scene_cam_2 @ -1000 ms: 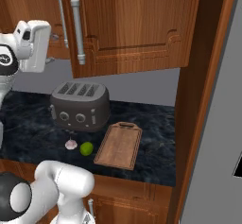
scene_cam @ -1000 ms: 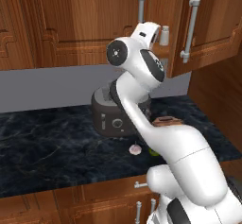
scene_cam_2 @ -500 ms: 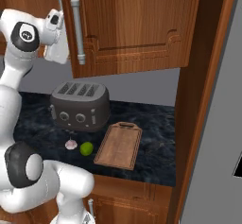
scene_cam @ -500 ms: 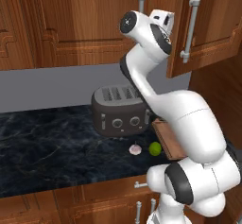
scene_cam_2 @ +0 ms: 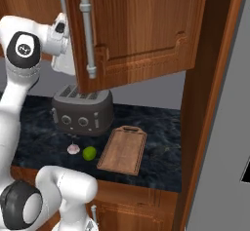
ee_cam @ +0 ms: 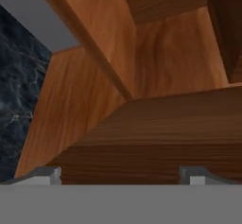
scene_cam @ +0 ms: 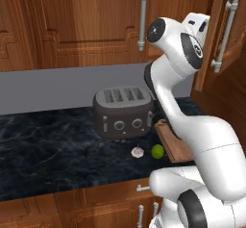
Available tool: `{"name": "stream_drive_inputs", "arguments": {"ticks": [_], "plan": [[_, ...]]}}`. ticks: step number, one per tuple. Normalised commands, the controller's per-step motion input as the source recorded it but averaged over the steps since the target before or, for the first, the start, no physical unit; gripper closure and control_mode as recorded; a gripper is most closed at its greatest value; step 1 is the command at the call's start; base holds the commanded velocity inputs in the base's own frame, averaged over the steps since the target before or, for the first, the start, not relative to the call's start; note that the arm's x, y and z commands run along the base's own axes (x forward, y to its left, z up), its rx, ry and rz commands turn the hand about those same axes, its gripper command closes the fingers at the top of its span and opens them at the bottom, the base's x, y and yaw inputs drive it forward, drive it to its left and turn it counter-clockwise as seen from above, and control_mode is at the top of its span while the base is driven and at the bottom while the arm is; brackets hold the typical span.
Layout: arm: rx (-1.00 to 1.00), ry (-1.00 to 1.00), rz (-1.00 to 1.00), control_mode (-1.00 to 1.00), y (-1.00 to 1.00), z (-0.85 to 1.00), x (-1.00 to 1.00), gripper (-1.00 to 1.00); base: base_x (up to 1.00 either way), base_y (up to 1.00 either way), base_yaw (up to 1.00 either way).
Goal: Open the cabinet. Place the bowl and condiment on the counter. Then place the lime and garlic on the cutting board.
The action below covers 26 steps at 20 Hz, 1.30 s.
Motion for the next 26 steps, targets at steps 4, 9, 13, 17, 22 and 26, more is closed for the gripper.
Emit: {"name": "stream_drive_inputs", "arguments": {"ticks": [4, 9, 13, 17, 22, 26], "plan": [[0.13, -0.03, -0.17, -1.00, -1.00, 0.22, -0.10, -1.00, 0.00, 0.00, 0.00], [0.21, 0.01, -0.09, -1.00, -1.00, 0.00, 0.15, -1.00, 0.00, 0.00, 0.00], [0.23, 0.00, -0.08, -1.00, -1.00, 0.00, 0.20, -1.00, 0.00, 0.00, 0.00], [0.20, 0.00, -0.12, -1.00, -1.00, 0.00, 0.06, -1.00, 0.00, 0.00, 0.00], [0.15, -0.03, -0.09, -1.00, -0.84, -0.02, -0.11, -1.00, 0.00, 0.00, 0.00], [0.00, -0.48, 0.24, -1.00, 0.80, -0.30, -0.79, -1.00, 0.00, 0.00, 0.00]]}}
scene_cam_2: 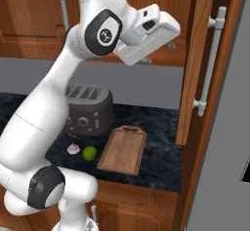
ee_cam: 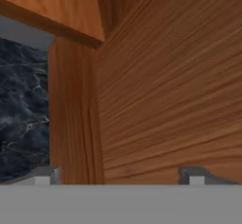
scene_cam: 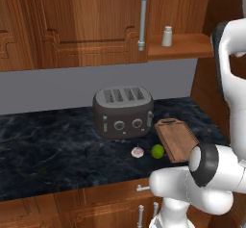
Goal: Open the cabinet. Place the bowl and condiment on the counter. Then place the lime and garlic on the cutting board.
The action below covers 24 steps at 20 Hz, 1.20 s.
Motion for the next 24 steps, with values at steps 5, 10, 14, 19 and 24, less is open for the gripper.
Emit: {"name": "stream_drive_inputs", "arguments": {"ticks": [5, 10, 14, 19, 24], "plan": [[0.10, -0.22, 0.39, -1.00, 1.00, -0.47, -0.43, -1.00, 0.00, 0.00, 0.00], [0.07, -0.04, 0.26, -1.00, 1.00, 0.04, -0.04, -1.00, 0.00, 0.00, 0.00], [0.10, 0.00, 0.28, -1.00, 1.00, 0.30, 0.00, -1.00, 0.00, 0.00, 0.00], [0.05, -0.01, 0.18, -1.00, 1.00, 0.51, -0.02, -1.00, 0.00, 0.00, 0.00], [0.19, 0.00, 0.04, -1.00, 1.00, 0.14, 0.20, -1.00, 0.00, 0.00, 0.00]]}}
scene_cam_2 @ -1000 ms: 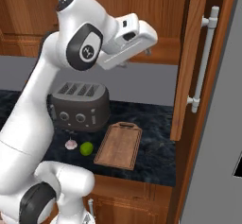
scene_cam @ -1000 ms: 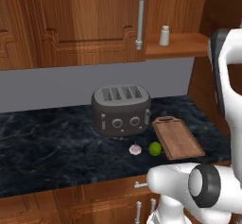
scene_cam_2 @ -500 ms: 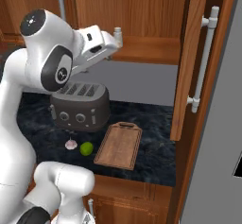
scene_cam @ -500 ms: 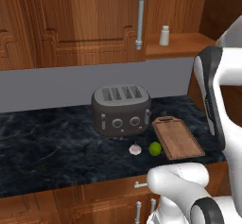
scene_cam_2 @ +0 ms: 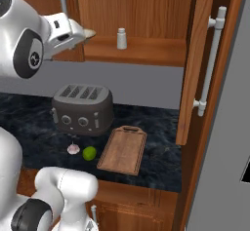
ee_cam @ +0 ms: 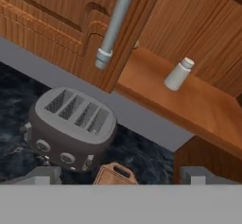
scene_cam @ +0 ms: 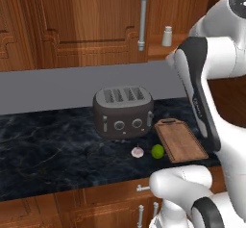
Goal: Open the cabinet. Place the bowl and condiment on the counter. Then place the lime and garlic on the cutting board.
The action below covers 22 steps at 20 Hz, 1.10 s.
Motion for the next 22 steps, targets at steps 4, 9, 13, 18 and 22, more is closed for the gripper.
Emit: {"name": "stream_drive_inputs", "arguments": {"ticks": [4, 9, 13, 18, 22], "plan": [[0.20, 0.00, 0.00, -1.00, 1.00, 0.13, 0.50, -1.00, 0.00, 0.00, 0.00], [0.16, 0.00, -0.06, -1.00, 0.70, 0.15, 0.88, -1.00, 0.00, 0.00, 0.00], [0.16, 0.00, -0.11, -1.00, 0.08, 0.00, 0.84, -1.00, 0.00, 0.00, 0.00], [0.16, 0.00, -0.09, -1.00, -0.06, -0.06, 0.70, -1.00, 0.00, 0.00, 0.00], [0.12, 0.00, -0.08, -1.00, 0.00, -0.12, 0.79, -1.00, 0.00, 0.00, 0.00]]}}
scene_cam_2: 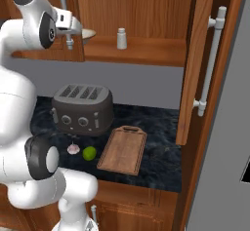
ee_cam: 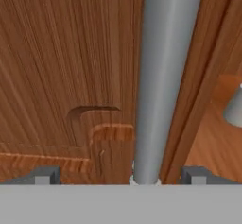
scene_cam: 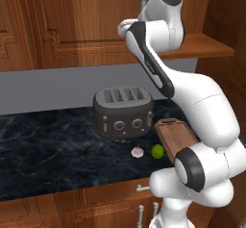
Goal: Open the cabinet. Place the bowl and condiment on the counter. Then place the lime and garlic on the cutting board.
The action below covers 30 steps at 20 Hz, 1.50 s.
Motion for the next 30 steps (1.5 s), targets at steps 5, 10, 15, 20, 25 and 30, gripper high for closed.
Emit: {"name": "stream_drive_inputs", "arguments": {"ticks": [5, 10, 15, 20, 25, 30], "plan": [[0.12, 0.00, -0.05, -1.00, -0.01, -0.07, 0.70, -1.00, 0.00, 0.00, 0.00], [0.09, 0.00, -0.02, -1.00, -0.01, -0.11, 0.58, 1.00, 0.00, 0.00, 0.00], [0.02, 0.00, -0.01, -1.00, 0.01, -0.33, 0.25, 1.00, 0.00, 0.00, 0.00], [0.00, -0.03, 0.00, -1.00, 0.22, -0.39, -0.05, 1.00, 0.00, 0.00, 0.00], [0.00, -0.05, 0.02, -1.00, 0.72, -0.10, -0.89, 1.00, 0.00, 0.00, 0.00], [0.00, -0.07, 0.05, -1.00, 0.98, 0.00, -1.00, 1.00, 0.00, 0.00, 0.00]]}}
